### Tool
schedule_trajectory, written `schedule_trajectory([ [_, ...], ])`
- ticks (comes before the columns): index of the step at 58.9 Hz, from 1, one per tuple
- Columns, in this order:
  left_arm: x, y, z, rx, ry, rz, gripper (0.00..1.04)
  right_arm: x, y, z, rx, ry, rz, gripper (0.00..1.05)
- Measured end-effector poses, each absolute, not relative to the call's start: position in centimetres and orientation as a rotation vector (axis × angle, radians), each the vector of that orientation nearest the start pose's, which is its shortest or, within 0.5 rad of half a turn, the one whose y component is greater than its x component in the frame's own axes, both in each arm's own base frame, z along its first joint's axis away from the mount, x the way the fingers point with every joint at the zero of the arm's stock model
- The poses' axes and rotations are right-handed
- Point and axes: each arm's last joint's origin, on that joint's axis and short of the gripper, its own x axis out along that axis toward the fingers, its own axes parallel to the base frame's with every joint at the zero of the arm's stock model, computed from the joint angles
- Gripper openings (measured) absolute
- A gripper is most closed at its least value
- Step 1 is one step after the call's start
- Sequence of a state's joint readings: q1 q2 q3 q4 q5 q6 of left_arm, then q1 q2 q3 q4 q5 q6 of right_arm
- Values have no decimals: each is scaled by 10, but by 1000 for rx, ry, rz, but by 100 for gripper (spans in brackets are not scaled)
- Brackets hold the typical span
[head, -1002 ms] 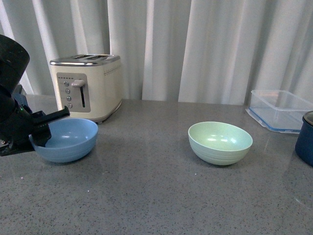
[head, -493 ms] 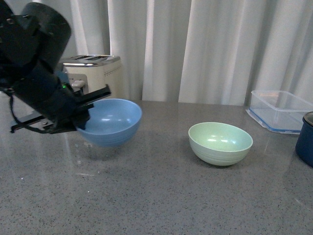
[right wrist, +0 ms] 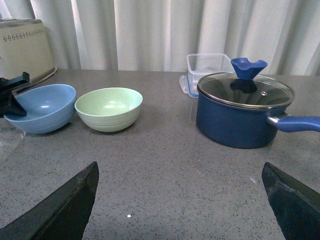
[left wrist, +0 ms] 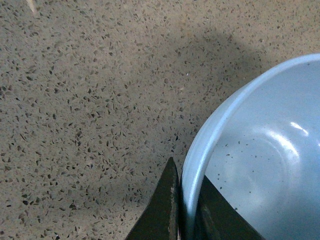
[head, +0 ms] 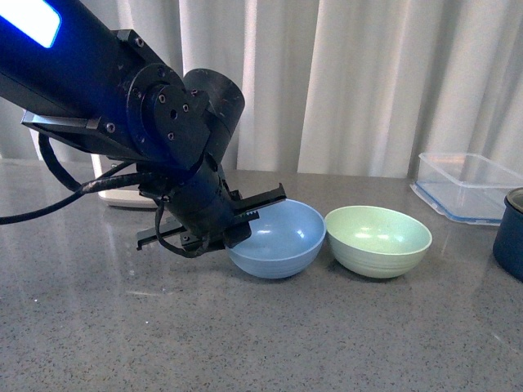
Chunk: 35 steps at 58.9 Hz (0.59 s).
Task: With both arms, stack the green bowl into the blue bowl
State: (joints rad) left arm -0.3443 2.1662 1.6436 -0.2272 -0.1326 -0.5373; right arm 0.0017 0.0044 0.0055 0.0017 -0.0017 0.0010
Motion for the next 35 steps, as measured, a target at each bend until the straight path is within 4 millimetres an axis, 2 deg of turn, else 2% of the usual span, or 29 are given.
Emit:
schedule_trajectory([
  [15,455,-159,186,-326,754,21,4,98,0,165,1,-3,3,95],
  [27,454,-158,189,-329,743,-4,35,98,0,165,1,-3,3,95],
  [35,447,-153,203,-337,711,-36,57,98,0,165,1,-3,3,95],
])
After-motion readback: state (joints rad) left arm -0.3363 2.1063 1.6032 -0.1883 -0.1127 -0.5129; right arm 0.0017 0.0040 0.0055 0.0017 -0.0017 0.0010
